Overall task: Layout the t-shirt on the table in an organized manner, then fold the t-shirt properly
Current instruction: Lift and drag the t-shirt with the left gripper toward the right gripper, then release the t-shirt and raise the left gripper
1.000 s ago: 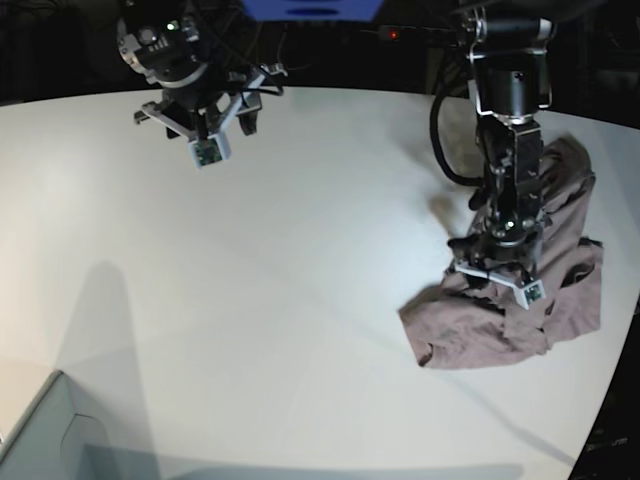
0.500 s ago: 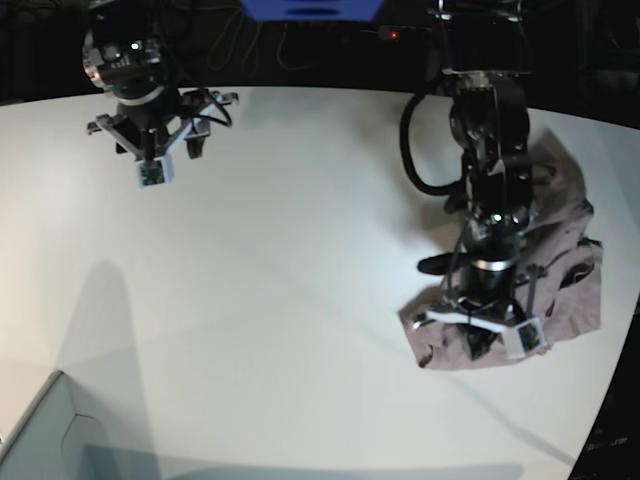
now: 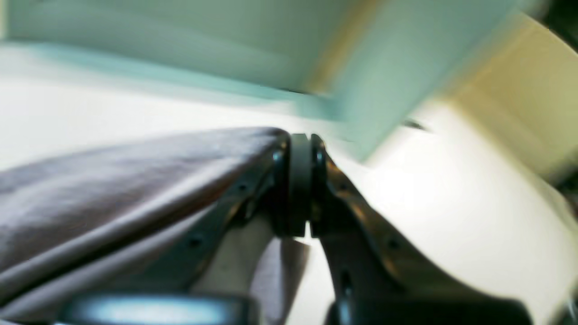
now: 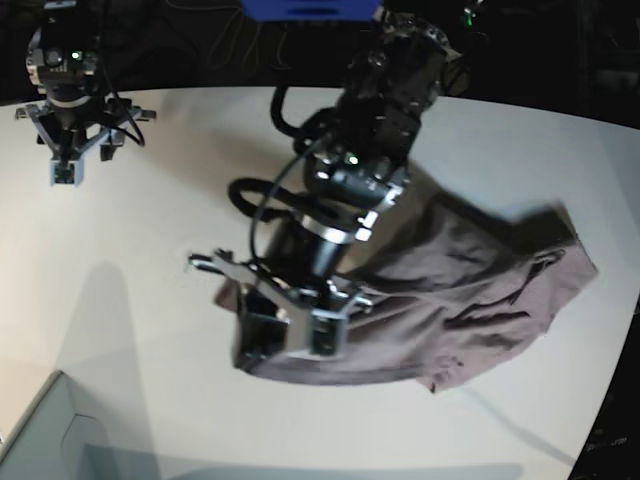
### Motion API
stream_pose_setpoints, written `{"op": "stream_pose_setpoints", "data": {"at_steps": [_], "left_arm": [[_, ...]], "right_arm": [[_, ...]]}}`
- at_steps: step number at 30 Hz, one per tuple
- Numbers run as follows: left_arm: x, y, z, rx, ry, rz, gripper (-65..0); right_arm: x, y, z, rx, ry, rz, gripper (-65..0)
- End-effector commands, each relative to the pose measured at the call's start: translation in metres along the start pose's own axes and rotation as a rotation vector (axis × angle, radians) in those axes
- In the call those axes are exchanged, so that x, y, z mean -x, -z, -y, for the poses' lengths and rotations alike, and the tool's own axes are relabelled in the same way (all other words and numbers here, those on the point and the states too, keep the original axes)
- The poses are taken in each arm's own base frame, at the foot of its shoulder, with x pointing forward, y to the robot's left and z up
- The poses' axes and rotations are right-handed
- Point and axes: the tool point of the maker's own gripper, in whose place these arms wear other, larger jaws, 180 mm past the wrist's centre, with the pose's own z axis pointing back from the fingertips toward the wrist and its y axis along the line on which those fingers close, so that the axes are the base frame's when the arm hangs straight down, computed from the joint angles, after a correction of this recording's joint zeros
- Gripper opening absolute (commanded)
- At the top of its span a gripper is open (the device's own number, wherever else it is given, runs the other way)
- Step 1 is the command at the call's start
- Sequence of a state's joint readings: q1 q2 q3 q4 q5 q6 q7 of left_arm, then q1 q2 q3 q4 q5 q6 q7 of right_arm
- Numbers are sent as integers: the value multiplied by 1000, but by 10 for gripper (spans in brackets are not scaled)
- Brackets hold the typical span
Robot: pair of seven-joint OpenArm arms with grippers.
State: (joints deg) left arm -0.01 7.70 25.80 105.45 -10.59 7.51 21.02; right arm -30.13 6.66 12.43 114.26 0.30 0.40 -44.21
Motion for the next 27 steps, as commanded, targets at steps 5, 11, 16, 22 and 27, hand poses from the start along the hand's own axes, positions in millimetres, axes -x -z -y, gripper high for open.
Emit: {"op": "stream_pose_setpoints", "data": {"at_steps": [5,11,16,22,27], "left_arm": [[7,9,70,184,40,-3,-649],[77,33,96,284,177,-174,-648],[99,43,92,287,121,-211,-444],[76,42,91,306,96,-161,-111],[51,24,0,160,104,-122,-111]], "right_arm": [[6,-4,9,34,53,-21,-359],[15,-4,11,40,64,-65,-359],[20,-3,10,38,65,-82,-359],[22,-4,5,31,81,-88,-359],[17,-3,4,28,83,-71,-359]]}}
